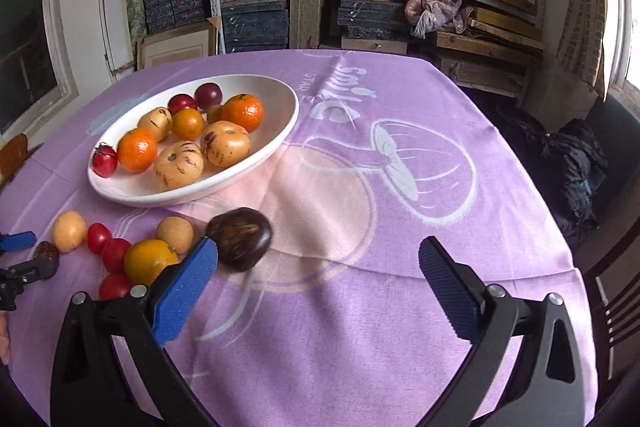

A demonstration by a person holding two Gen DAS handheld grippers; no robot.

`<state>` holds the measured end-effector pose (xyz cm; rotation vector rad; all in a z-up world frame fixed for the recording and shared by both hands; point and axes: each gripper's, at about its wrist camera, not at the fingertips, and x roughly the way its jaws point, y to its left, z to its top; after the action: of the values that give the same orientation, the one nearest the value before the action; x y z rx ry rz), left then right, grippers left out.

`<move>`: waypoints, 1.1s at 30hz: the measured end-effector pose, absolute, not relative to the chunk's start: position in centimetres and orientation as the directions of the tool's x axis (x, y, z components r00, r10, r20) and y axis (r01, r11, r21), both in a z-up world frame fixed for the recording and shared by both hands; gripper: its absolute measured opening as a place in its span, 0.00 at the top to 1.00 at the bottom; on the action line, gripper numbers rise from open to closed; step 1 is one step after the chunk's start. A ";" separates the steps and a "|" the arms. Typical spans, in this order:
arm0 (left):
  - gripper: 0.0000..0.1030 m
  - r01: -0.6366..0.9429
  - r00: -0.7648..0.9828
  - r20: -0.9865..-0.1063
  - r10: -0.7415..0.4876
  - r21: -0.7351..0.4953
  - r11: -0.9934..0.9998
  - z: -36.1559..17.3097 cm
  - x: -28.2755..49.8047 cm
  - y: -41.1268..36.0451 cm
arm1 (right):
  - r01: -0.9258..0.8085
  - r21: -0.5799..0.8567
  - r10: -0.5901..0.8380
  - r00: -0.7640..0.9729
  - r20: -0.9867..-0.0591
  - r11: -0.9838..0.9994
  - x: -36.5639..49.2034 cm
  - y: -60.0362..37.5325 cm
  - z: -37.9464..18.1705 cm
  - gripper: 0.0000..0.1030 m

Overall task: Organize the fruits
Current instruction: 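Withdraw both tools and move them toward the dark brown and purple fruits, then grasp the dark purple fruit with the right tool while the left tool grasps the dark brown round fruit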

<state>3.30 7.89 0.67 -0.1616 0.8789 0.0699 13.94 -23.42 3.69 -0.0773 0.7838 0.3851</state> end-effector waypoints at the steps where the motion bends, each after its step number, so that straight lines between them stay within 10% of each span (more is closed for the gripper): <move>1: 0.03 -0.127 0.637 -0.771 -0.006 -0.112 0.986 0.7 3.3 7.9 | -0.395 0.106 0.354 0.633 -0.689 0.913 13.5 -23.4 3.9 0.04; 33: 0.03 -0.125 0.613 -0.789 0.042 -0.044 0.991 0.4 3.7 7.0 | -0.590 -0.001 0.340 0.467 -0.816 0.808 17.2 -17.6 0.7 0.43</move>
<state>3.67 7.02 0.40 -0.0977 0.9060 0.0965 17.17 -17.61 0.72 -0.3013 0.9220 0.5811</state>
